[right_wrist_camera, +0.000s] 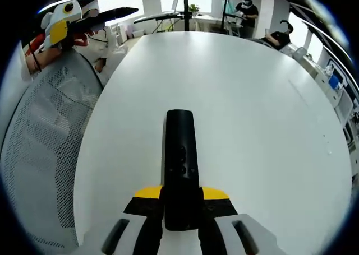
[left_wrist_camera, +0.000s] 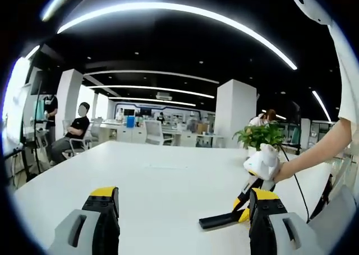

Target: Press the specified remote control buttons in sequence, fully releasing each button before pressing the next.

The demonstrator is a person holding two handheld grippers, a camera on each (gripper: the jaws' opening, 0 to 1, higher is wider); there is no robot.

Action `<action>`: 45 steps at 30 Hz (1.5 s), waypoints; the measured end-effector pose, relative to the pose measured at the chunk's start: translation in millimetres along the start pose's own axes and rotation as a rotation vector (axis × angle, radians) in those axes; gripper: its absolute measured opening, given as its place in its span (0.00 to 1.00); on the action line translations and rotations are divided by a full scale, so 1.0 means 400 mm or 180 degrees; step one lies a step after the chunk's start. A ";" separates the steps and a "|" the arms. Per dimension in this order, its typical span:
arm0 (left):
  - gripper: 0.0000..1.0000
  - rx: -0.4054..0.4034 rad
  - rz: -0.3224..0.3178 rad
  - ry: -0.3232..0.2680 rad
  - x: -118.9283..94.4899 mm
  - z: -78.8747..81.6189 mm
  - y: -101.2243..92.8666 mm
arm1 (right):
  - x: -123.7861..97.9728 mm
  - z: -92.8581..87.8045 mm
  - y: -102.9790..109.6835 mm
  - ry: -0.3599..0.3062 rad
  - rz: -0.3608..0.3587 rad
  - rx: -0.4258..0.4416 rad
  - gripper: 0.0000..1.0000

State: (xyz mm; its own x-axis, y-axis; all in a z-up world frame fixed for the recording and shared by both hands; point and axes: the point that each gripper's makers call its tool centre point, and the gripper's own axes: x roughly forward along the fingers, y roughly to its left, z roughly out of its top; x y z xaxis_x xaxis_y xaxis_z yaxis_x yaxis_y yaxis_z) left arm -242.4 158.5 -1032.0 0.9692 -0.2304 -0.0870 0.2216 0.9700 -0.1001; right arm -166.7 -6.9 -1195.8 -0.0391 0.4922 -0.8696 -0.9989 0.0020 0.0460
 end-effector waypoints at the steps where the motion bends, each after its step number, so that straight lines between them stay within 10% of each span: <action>1: 1.00 -0.0004 -0.0005 0.0001 0.000 0.000 -0.001 | 0.000 0.000 -0.008 -0.0012 0.0002 0.0024 0.21; 45: 1.00 0.0033 -0.0078 0.0069 0.005 -0.007 -0.015 | -0.002 0.008 -0.220 0.0262 -0.0075 0.0009 0.21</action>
State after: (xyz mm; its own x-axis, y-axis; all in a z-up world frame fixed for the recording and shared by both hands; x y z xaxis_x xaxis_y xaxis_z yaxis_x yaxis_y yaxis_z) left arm -242.2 152.2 -1034.4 0.9610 -0.2554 -0.1061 0.2463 0.9648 -0.0921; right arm -78.8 -4.8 -1197.4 -0.0176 0.4188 -0.9079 -0.9995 0.0151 0.0264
